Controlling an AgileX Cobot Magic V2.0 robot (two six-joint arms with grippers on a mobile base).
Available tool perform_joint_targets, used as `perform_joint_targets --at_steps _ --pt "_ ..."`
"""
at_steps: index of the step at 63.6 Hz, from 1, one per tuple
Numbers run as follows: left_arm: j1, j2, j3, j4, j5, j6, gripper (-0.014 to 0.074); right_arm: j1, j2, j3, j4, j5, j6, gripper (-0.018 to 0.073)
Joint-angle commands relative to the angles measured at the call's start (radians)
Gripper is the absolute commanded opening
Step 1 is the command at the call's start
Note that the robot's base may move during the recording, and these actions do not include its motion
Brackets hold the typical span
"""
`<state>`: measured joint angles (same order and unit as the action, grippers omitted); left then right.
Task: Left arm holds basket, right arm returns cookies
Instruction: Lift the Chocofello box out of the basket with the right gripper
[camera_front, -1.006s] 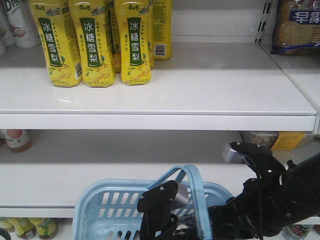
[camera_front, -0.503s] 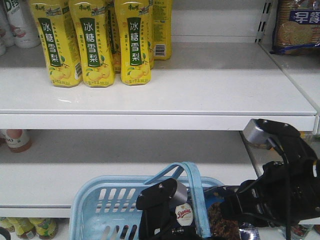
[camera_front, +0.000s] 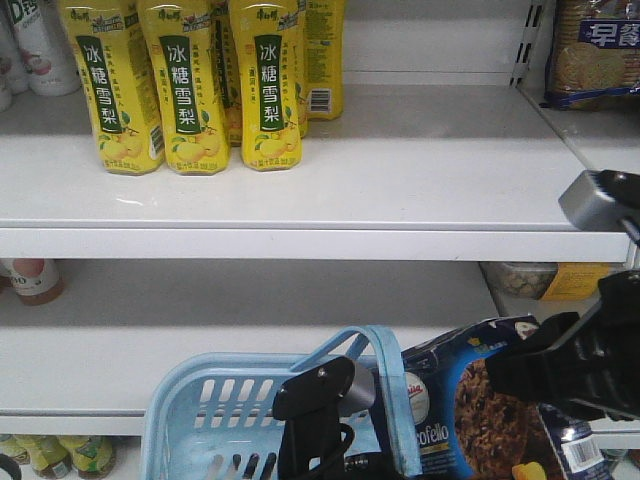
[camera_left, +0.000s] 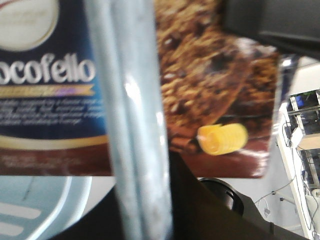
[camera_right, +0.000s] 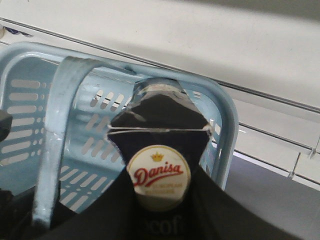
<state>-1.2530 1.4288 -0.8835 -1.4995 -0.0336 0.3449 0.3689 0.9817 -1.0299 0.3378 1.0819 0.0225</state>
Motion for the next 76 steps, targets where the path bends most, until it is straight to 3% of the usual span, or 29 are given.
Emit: perform_joint_targets --at_steps 1,21,40,64,76 --pt "-0.001 -0.042 -0.035 0.01 -0.007 0.006 -0.0006 -0.003 -0.035 -0.058 0.027 -0.026 0.006 0.0153" --pt "-0.001 -0.042 -0.035 0.01 -0.007 0.006 -0.0006 -0.003 -0.097 -0.139 0.012 0.057 0.015 0.0153" --pt "-0.001 -0.042 -0.035 0.01 -0.007 0.006 -0.0006 -0.003 -0.143 -0.223 -0.133 0.051 0.103 0.0153" --pt "-0.001 -0.042 -0.035 0.01 -0.007 0.006 -0.0006 -0.003 -0.147 -0.247 -0.197 -0.169 0.165 0.0153" --pt "-0.001 -0.042 -0.035 0.01 -0.007 0.006 -0.0006 -0.003 -0.147 -0.243 -0.292 -0.293 0.239 0.0153"
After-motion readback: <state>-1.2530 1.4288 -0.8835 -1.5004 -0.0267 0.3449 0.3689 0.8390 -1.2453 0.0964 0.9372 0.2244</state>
